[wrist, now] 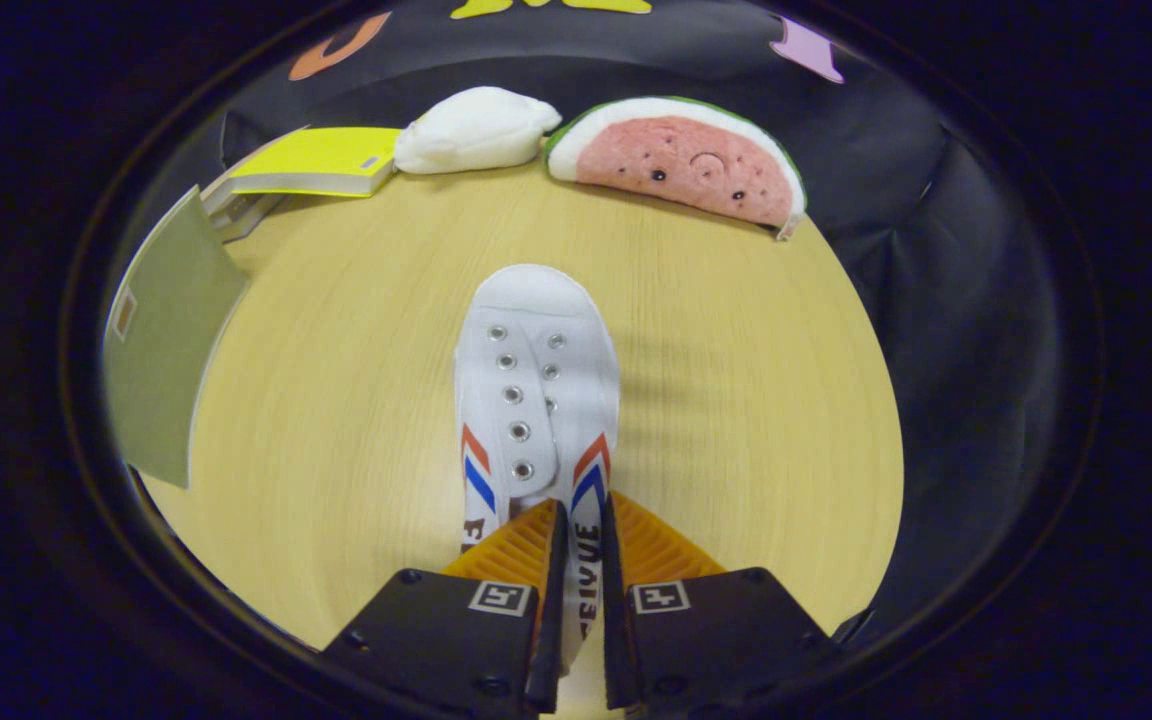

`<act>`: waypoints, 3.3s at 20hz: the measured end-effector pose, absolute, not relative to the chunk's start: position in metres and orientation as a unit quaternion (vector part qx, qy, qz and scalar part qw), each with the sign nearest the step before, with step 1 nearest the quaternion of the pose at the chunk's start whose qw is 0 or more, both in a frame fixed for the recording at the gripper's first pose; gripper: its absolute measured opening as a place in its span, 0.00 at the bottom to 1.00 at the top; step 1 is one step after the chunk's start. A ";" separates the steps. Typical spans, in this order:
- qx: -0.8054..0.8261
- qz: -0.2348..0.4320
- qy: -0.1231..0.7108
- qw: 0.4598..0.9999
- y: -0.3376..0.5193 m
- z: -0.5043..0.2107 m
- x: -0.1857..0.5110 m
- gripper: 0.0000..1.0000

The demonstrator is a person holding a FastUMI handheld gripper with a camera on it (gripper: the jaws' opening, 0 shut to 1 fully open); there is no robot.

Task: Open the storage box then place both shoes into the box .Put the left shoe in first, then the right shoe, with the right side of both shoes facing outward in a uniform manner.

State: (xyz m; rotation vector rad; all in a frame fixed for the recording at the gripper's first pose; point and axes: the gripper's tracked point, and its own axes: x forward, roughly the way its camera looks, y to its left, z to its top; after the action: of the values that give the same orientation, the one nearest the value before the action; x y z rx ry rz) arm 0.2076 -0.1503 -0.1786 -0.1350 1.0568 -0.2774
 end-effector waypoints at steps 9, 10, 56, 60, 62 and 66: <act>0.079 -0.071 0.494 0.863 -0.125 -0.173 0.195 0.06; 0.090 -0.074 0.491 0.863 -0.125 -0.173 0.198 0.05; 0.016 -0.032 0.352 0.935 0.275 -0.115 0.205 0.13; 0.013 -0.051 0.342 0.938 0.267 -0.117 0.203 0.13; 0.005 -0.059 0.333 0.941 0.263 -0.117 0.203 0.14; -0.010 -0.036 0.260 0.965 0.267 -0.091 0.207 0.26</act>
State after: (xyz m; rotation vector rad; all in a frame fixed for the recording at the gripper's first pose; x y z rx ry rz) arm 0.2072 0.2666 -0.0909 -0.0207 0.5269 -0.0733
